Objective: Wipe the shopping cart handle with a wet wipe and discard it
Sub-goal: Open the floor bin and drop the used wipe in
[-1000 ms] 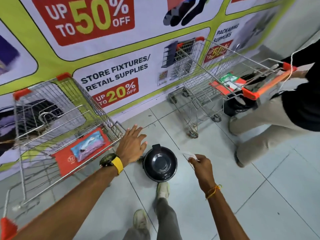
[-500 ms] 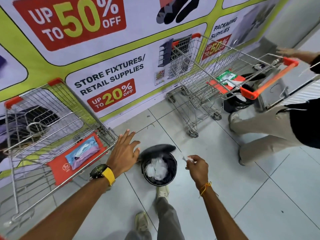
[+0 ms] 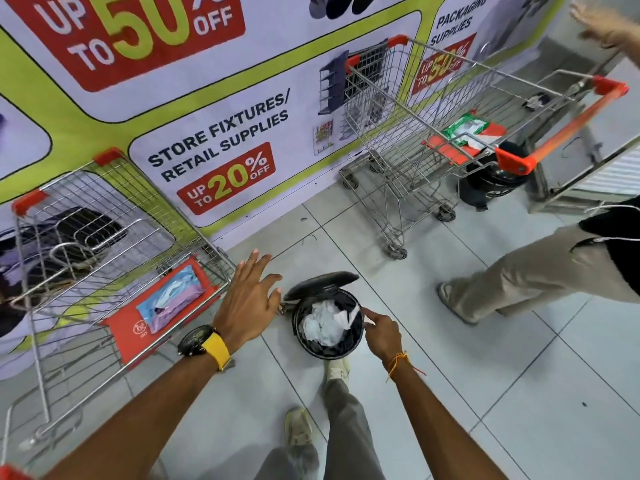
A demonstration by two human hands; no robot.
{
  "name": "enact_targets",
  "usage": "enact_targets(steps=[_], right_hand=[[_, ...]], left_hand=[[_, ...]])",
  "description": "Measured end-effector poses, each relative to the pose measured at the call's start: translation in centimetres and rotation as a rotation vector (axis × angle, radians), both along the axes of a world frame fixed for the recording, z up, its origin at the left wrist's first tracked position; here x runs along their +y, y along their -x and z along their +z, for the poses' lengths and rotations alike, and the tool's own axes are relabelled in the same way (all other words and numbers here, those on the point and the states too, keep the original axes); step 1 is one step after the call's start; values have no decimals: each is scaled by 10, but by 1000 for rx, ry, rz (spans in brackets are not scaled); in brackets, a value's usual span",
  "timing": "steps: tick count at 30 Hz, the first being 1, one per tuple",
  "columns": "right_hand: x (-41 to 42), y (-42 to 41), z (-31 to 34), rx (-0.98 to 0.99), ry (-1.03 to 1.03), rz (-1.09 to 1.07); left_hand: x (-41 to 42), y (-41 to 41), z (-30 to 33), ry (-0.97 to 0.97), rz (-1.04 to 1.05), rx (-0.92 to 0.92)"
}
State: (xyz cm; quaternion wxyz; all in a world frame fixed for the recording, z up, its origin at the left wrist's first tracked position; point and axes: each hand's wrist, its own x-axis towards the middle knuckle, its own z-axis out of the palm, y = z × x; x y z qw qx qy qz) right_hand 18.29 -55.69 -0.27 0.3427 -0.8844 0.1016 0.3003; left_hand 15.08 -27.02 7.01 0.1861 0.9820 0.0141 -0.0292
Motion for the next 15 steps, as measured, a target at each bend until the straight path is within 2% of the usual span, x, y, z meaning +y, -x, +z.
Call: enact_targets(steps=[8, 11, 15], right_hand=[[-1, 7, -3, 8, 14, 40], [3, 5, 7, -41, -25, 29], [18, -2, 36, -174, -67, 128]], left_hand=[[-1, -1, 0, -28, -9, 19], [-2, -2, 4, -72, -21, 32], [-2, 2, 13, -141, -64, 54]])
